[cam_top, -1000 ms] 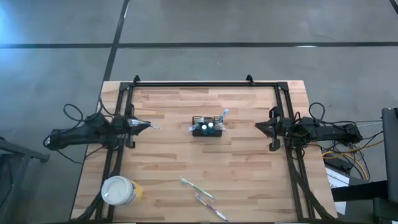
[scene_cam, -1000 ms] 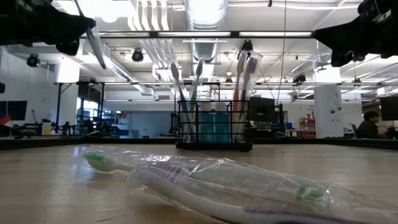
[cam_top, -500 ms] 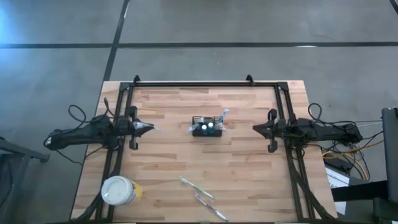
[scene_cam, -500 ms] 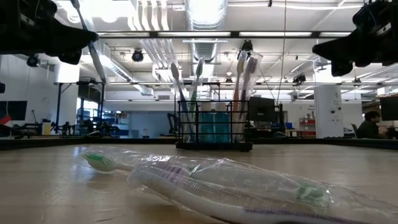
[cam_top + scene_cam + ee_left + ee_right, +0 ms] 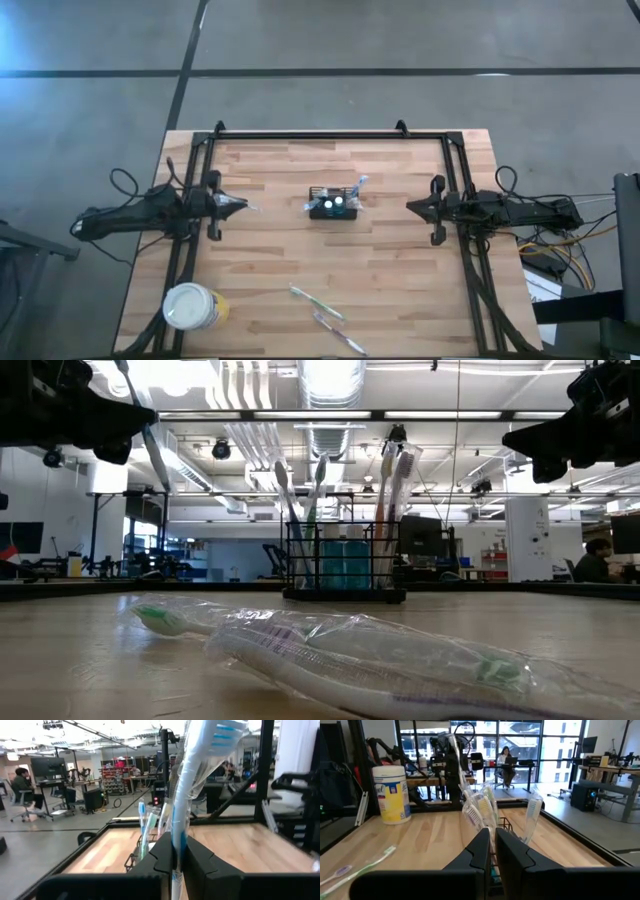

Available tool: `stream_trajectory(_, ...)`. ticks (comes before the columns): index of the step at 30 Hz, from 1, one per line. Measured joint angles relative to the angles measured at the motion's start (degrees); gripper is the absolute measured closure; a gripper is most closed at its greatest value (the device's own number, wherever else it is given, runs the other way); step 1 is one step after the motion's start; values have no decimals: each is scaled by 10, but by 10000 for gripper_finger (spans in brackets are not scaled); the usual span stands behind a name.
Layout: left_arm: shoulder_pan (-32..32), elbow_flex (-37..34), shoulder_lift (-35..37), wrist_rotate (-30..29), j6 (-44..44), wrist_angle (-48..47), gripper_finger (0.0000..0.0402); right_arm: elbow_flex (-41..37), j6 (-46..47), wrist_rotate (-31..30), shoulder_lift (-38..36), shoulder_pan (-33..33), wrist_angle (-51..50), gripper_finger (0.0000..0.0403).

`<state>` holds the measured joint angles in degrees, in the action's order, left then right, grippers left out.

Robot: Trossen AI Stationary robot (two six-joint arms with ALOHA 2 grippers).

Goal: Pick & Place toothbrushing station
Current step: Put the blue toothbrush into the wire organizer

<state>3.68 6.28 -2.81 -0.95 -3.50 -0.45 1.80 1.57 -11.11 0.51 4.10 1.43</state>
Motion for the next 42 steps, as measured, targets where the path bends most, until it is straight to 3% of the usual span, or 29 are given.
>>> stream_trajectory(7, -1, 0, -61, 38, 27, 95, 380, 0, -6, -3, 0, 0, 5, 376)
stream_trajectory(15, -1, 18, -224, 74, 36, 235, 380, 0, -7, -13, 0, 0, 5, 376)
stream_trajectory(27, -24, 90, -449, 125, 34, 346, 380, 0, -7, -13, 0, 0, 5, 376)
stream_trajectory(36, -34, 151, -593, 121, 11, 424, 380, 0, -7, -12, 0, 0, 7, 376)
stream_trajectory(42, -34, 199, -683, 87, -15, 416, 376, 0, -7, -12, 0, 0, 9, 376)
